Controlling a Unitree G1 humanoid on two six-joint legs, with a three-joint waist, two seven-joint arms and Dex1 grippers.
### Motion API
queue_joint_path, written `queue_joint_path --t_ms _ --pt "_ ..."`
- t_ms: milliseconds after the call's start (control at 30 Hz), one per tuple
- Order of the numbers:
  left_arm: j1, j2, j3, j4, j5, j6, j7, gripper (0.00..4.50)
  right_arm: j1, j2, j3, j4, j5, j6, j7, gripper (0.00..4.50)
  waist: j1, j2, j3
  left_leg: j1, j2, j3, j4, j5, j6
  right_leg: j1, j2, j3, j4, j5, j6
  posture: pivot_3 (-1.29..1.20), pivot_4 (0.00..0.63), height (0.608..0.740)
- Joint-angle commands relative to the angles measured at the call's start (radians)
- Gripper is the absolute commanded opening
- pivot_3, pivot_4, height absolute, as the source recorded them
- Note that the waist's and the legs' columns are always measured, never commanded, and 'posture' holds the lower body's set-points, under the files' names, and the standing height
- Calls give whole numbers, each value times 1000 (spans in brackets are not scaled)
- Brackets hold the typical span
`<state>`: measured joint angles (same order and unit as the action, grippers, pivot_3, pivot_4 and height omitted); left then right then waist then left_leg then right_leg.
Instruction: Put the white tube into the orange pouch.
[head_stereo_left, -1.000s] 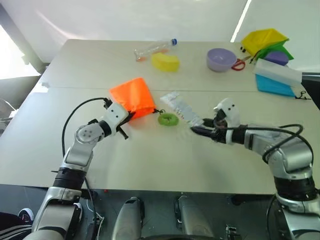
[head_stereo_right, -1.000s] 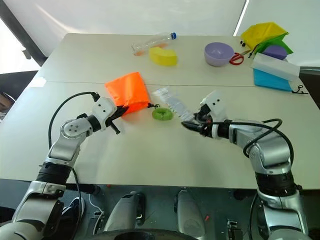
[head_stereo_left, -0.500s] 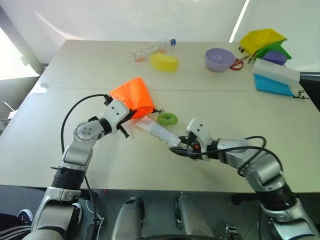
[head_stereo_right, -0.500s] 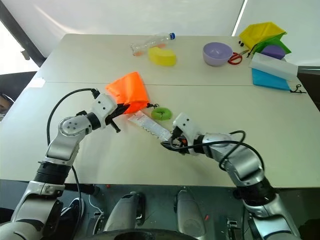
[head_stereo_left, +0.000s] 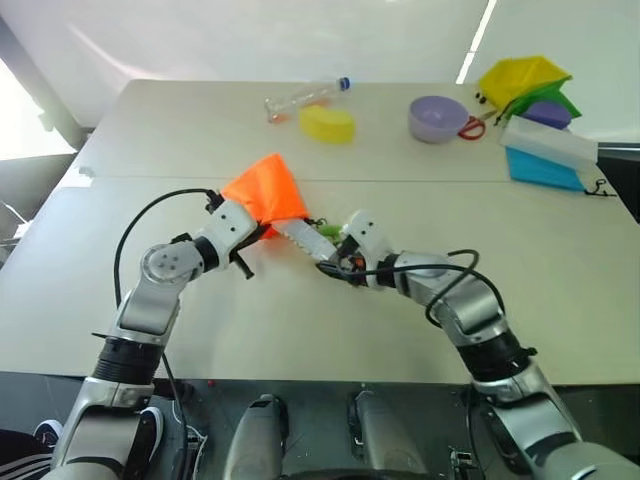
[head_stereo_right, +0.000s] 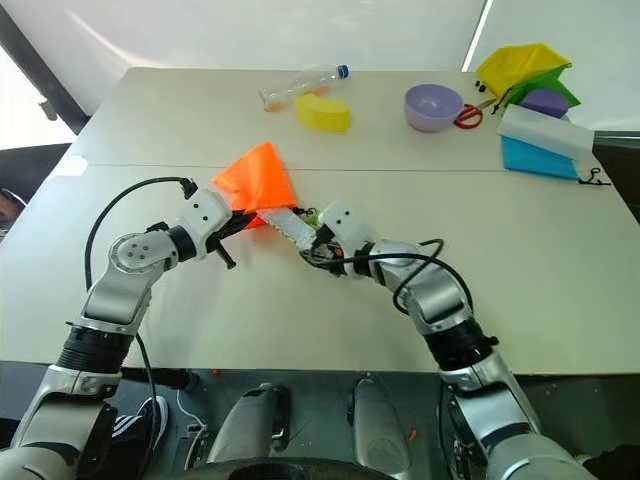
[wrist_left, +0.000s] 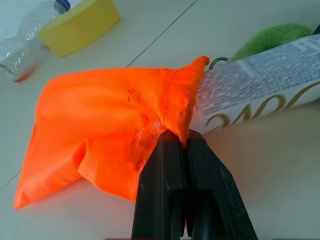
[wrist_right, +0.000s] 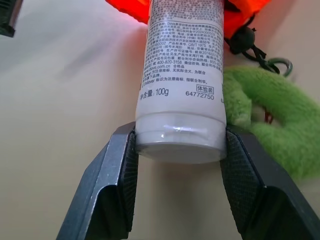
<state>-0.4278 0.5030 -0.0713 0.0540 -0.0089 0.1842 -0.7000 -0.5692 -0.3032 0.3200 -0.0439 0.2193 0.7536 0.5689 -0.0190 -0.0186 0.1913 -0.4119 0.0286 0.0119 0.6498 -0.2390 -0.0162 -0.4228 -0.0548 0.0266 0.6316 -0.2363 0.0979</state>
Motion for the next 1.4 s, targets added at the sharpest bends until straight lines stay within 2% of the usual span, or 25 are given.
queue_joint_path --t_ms 33,133,267,600,933,1400 --pt "-9 1 -1 -48 -1 6 11 0 -45 48 13 15 -26 -63 -7 1789 2 0 0 0 1 0 0 0 0 0 1 0 0 0 0 0 150 740" --pt "-4 5 -2 -59 -1 16 11 0 -67 64 33 66 -79 -104 -20 1789 2 0 0 0 2 0 0 0 0 -1 2 0 0 0 0 0 150 740" --pt "4 7 3 -78 -7 35 12 0 -118 130 -13 166 -96 -146 -77 1789 1 0 0 0 2 0 0 0 0 -1 2 0 0 0 0 0 150 740" --pt "3 0 -3 -95 -11 65 13 0 -206 237 13 338 -141 -235 -73 1789 -3 0 0 0 4 0 -1 0 0 -2 5 0 0 1 -2 0 150 740" --pt "24 -3 0 -129 -19 94 16 0 -290 362 -51 491 -155 -196 -147 1789 -3 0 0 0 4 0 -1 0 0 -3 5 0 1 2 -3 0 150 740" --pt "34 -6 -1 -131 -13 83 22 0 -351 428 -33 648 -216 -310 -152 1789 -6 0 0 0 5 0 -2 0 0 -3 5 1 1 2 -4 0 150 740"
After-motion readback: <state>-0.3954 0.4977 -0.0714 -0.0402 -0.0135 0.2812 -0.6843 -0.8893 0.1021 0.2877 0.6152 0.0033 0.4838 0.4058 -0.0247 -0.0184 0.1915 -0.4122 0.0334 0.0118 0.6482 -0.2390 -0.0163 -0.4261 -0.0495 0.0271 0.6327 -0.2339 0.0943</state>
